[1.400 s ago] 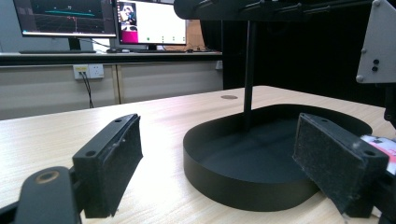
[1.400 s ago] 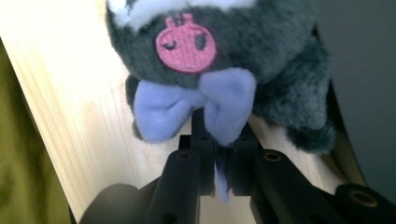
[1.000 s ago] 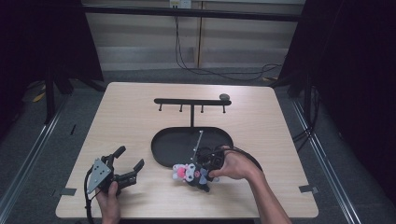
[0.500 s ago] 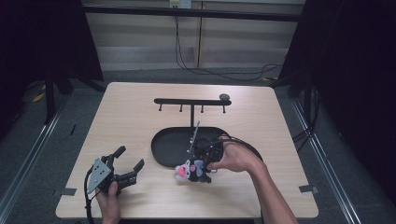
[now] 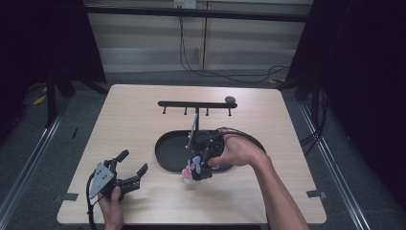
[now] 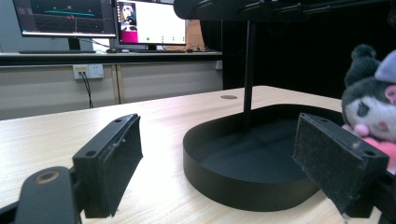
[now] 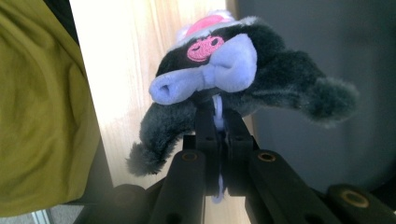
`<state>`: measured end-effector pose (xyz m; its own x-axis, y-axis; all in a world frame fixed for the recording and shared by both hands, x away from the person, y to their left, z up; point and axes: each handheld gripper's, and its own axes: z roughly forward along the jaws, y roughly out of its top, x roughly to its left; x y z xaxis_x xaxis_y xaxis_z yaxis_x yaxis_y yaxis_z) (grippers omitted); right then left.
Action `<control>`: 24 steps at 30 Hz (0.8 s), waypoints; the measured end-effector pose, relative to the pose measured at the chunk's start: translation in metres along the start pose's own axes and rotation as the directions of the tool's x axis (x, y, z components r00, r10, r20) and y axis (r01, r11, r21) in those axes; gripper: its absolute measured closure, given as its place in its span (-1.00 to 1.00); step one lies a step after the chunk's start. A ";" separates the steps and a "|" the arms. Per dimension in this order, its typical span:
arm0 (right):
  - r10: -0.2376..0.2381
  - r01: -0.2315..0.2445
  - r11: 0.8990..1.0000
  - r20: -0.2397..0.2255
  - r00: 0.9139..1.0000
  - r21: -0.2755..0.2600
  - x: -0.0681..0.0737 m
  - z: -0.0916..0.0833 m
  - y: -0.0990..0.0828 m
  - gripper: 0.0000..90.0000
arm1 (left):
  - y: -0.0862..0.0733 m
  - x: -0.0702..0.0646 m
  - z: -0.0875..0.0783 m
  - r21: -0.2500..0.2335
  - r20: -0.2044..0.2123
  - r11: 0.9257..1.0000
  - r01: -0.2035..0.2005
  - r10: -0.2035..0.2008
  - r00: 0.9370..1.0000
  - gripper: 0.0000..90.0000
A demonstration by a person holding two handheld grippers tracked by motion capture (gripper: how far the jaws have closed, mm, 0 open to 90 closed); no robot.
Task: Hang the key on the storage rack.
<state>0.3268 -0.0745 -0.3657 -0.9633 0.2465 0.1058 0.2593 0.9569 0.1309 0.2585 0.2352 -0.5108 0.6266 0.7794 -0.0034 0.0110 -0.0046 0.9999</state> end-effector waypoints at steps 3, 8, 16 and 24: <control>0.010 -0.010 1.000 -0.008 1.000 -0.018 -0.003 -0.008 0.000 0.94 | 0.000 0.000 0.000 -0.001 -0.002 1.000 0.003 -0.004 1.000 -0.66; 0.008 -0.008 0.999 -0.012 1.000 -0.046 -0.008 -0.019 0.002 0.94 | 0.000 0.000 0.000 0.001 0.000 1.000 0.006 -0.006 1.000 -0.66; 0.000 -0.001 0.998 -0.021 1.000 -0.056 -0.020 -0.028 0.014 0.94 | 0.000 0.000 0.000 0.001 0.000 1.000 0.006 -0.006 1.000 -0.66; -0.004 0.002 0.997 -0.022 1.000 -0.075 -0.034 -0.044 0.020 0.94 | 0.000 0.000 0.000 0.001 0.000 1.000 0.005 -0.005 1.000 -0.66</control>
<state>0.3674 -0.0709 -0.3230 -0.9625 0.2396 0.1273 0.2619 0.9431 0.2050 0.2582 0.2349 -0.5109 0.6263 0.7795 -0.0081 0.0145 -0.0013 0.9999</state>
